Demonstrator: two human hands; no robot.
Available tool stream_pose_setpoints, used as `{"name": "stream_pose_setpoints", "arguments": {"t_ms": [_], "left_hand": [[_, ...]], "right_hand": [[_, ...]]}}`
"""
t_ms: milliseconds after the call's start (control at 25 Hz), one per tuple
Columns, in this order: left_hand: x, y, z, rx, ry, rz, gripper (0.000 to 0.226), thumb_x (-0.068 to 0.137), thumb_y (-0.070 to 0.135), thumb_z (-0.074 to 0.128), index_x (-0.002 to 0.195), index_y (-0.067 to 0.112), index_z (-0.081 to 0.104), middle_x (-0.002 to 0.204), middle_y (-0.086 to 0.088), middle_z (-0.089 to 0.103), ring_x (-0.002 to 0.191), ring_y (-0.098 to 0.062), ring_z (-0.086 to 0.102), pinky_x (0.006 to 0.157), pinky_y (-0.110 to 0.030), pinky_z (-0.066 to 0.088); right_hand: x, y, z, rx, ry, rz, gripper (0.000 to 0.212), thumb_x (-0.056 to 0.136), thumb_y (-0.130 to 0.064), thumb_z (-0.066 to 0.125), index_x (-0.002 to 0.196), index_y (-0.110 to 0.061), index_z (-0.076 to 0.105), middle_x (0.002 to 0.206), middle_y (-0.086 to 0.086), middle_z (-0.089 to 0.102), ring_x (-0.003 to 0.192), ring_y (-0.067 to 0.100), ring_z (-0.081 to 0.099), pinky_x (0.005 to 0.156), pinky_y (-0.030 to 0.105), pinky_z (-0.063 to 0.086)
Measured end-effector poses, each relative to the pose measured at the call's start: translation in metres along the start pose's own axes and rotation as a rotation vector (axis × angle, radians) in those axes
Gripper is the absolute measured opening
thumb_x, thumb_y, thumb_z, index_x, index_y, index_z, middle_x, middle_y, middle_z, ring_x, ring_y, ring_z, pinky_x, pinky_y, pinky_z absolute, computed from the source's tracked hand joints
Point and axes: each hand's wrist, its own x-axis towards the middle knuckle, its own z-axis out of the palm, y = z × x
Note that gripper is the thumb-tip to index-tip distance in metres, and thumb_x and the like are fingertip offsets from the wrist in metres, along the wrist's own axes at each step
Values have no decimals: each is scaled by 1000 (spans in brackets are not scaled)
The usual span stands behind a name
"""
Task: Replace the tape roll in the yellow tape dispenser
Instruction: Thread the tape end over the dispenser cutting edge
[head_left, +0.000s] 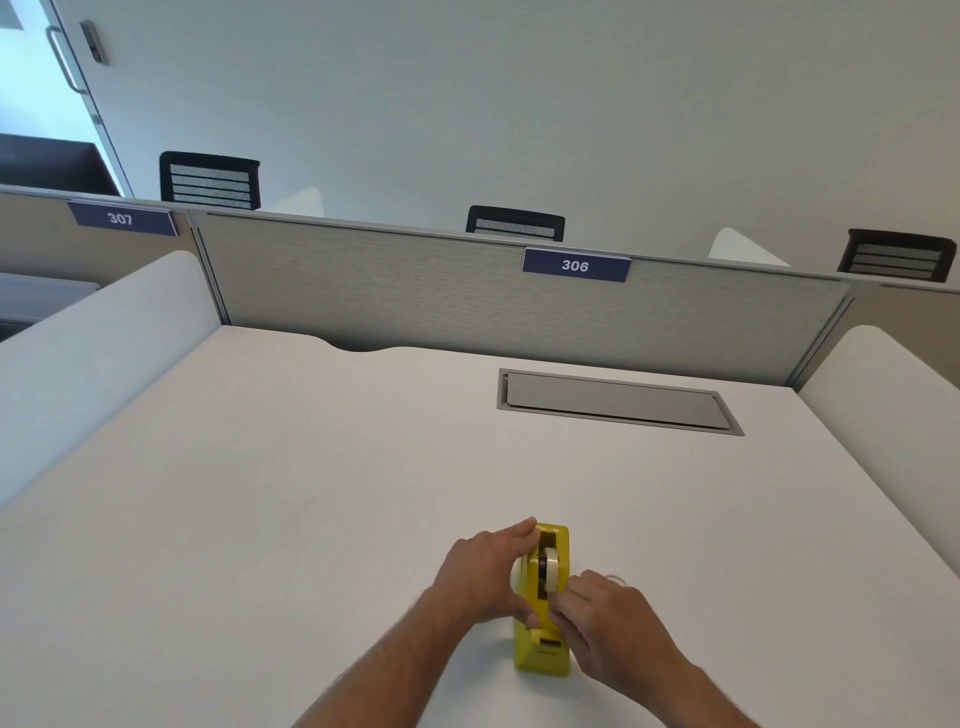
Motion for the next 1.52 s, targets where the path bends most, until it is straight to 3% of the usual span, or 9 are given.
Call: {"name": "stream_pose_setpoints", "arguments": {"t_ms": [200, 320, 480, 680, 1000, 1160, 1520], "left_hand": [[0, 0, 0, -5, 4, 3, 109, 63, 56, 86, 152, 38, 26, 163, 27, 17, 143, -16, 40, 114, -42, 39], [0, 0, 0, -6, 5, 3, 110, 63, 56, 86, 152, 37, 26, 163, 27, 17, 143, -16, 40, 114, -43, 39], [0, 0, 0, -14, 1, 2, 111, 63, 56, 86, 153, 37, 24, 163, 25, 17, 144, -16, 38, 115, -43, 37], [0, 0, 2, -6, -7, -8, 112, 63, 57, 86, 154, 37, 22, 163, 25, 16, 144, -18, 38, 115, -44, 37], [-1, 1, 3, -18, 3, -10, 112, 64, 56, 86, 154, 37, 22, 163, 25, 17, 145, -17, 38, 115, -43, 38], [-1, 1, 3, -31, 5, -12, 112, 63, 55, 87, 154, 37, 22, 163, 26, 17, 144, -15, 38, 115, -42, 39], [0, 3, 3, 0, 5, -42, 114, 61, 57, 87, 153, 39, 22, 162, 27, 17, 143, -17, 40, 112, -42, 41]], "right_hand": [[-4, -7, -3, -6, -4, 1, 19, 74, -29, 83, 68, -27, 66, 63, -10, 61, 56, 7, 56, 45, 15, 25], [-8, -9, -2, -16, 10, -8, 20, 70, -30, 87, 68, -27, 67, 62, -10, 61, 54, 7, 56, 43, 15, 25], [-11, -11, -1, 4, 19, -19, 19, 70, -28, 88, 69, -26, 69, 62, -9, 61, 55, 9, 57, 38, 19, 39], [-14, -13, 4, 19, -10, -25, 14, 74, -30, 84, 74, -28, 70, 65, -9, 63, 57, 7, 56, 39, 19, 41], [-18, -18, 6, 28, -14, -4, 12, 72, -25, 81, 73, -25, 69, 65, -7, 60, 59, 10, 55, 40, 20, 35], [-20, -25, 2, 25, -33, 2, 12, 70, -29, 81, 72, -26, 70, 63, -8, 62, 56, 7, 56, 47, 15, 25], [-22, -30, -1, 33, -28, 111, 13, 63, -30, 83, 69, -26, 72, 58, -9, 61, 53, 7, 57, 44, 14, 26]]}}
